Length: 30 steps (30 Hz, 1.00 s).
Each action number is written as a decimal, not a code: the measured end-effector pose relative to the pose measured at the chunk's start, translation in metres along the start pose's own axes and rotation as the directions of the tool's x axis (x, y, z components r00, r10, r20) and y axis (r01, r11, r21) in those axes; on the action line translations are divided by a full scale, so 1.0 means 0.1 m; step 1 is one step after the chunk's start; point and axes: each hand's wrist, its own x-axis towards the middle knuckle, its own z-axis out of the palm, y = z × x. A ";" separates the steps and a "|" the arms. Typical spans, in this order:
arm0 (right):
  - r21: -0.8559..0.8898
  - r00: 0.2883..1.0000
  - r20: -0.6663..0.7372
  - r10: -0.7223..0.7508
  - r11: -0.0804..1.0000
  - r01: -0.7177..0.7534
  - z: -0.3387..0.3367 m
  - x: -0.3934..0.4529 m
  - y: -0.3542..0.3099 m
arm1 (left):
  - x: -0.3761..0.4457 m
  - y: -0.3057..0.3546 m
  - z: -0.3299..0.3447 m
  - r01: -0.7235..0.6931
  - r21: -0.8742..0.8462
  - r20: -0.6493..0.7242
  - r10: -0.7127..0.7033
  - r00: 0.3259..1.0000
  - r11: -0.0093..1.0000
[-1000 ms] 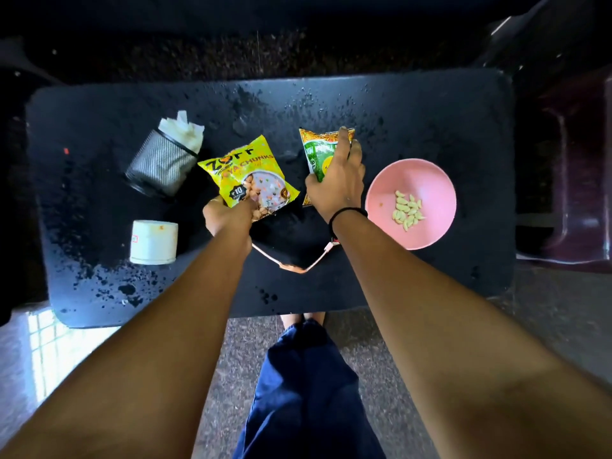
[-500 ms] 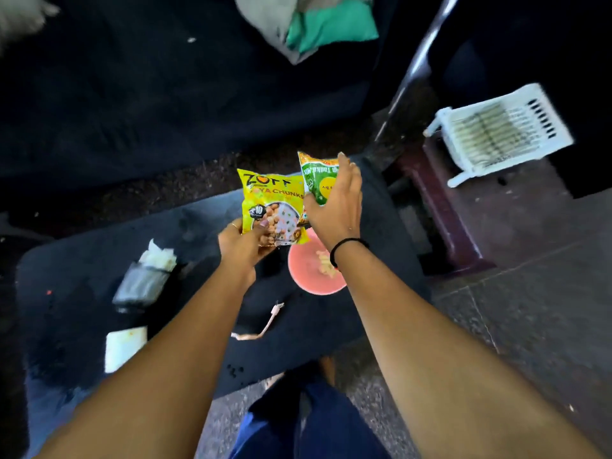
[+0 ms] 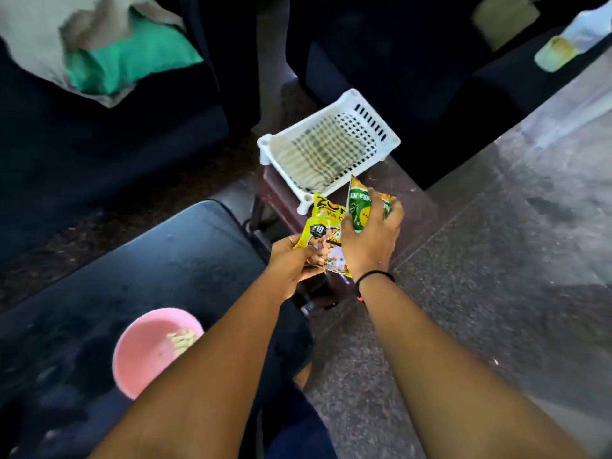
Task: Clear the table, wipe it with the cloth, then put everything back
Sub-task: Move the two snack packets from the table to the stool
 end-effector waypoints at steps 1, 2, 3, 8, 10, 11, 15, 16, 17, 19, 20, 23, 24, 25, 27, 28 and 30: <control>0.002 1.000 0.002 0.017 1.000 -0.017 0.03 0.06 0.08 | 0.08 -0.01 0.06 0.010 0.007 -0.005 -0.010 1.000 1.000; 0.003 0.999 0.006 0.038 0.999 -0.038 0.08 0.19 0.21 | 0.22 -0.02 0.17 0.026 0.015 -0.013 -0.025 1.000 1.000; 0.006 0.998 0.018 0.057 0.998 -0.057 0.14 0.28 0.29 | 0.33 -0.03 0.22 0.036 0.028 -0.030 -0.035 0.999 0.999; 0.022 0.994 0.070 0.083 0.996 -0.085 0.50 0.50 0.46 | 0.75 -0.10 0.20 0.069 0.141 -0.196 -0.040 0.980 0.988; 0.000 0.995 0.048 0.087 0.996 -0.087 0.60 0.48 0.45 | 0.81 -0.11 0.17 0.091 0.172 -0.212 -0.053 0.976 0.981; -0.007 0.996 0.026 0.086 0.996 -0.086 0.63 0.45 0.44 | 0.82 -0.11 0.18 0.101 0.204 -0.181 -0.064 0.981 0.974; -0.039 0.993 -0.028 0.114 0.993 -0.115 0.73 0.30 0.42 | 0.81 -0.02 0.23 0.115 0.385 -0.014 -0.119 0.993 0.916; -0.044 0.992 -0.032 0.119 0.992 -0.120 0.74 0.26 0.42 | 0.84 -0.01 0.23 0.107 0.424 0.009 -0.123 0.992 0.899; -0.051 0.993 -0.037 0.115 0.992 -0.117 0.76 0.23 0.43 | 0.87 0.00 0.21 0.100 0.453 0.009 -0.116 0.993 0.886; -0.070 0.994 -0.055 0.098 0.992 -0.102 0.78 0.20 0.42 | 0.94 0.01 0.13 0.081 0.462 -0.069 -0.055 0.996 0.883; -0.088 0.994 -0.061 0.092 0.991 -0.097 0.80 0.20 0.41 | 0.98 -0.01 0.08 0.074 0.436 -0.140 -0.013 0.990 0.897; -0.189 0.994 -0.049 0.101 0.976 -0.109 0.88 0.25 0.34 | 0.98 -0.05 -0.03 0.053 0.314 -0.293 0.044 0.955 0.948; -0.223 0.993 -0.017 0.116 0.968 -0.116 0.92 0.26 0.33 | 0.94 -0.05 -0.03 0.038 0.242 -0.298 0.038 0.954 0.969; -0.249 0.992 0.018 0.124 0.962 -0.116 0.96 0.27 0.32 | 0.91 -0.07 -0.04 0.026 0.164 -0.285 0.022 0.958 0.986; -0.276 0.991 0.066 0.119 0.956 -0.096 0.99 0.26 0.33 | 0.81 -0.13 -0.05 0.009 0.073 -0.262 0.010 0.965 0.997; -0.285 0.990 0.078 0.114 0.954 -0.087 0.98 0.25 0.34 | 0.75 -0.17 -0.07 -0.003 0.079 -0.266 0.024 0.964 0.997; -0.287 0.990 0.078 0.117 0.954 -0.090 0.93 0.22 0.35 | 0.61 -0.26 -0.15 -0.028 0.128 -0.302 0.066 0.951 0.991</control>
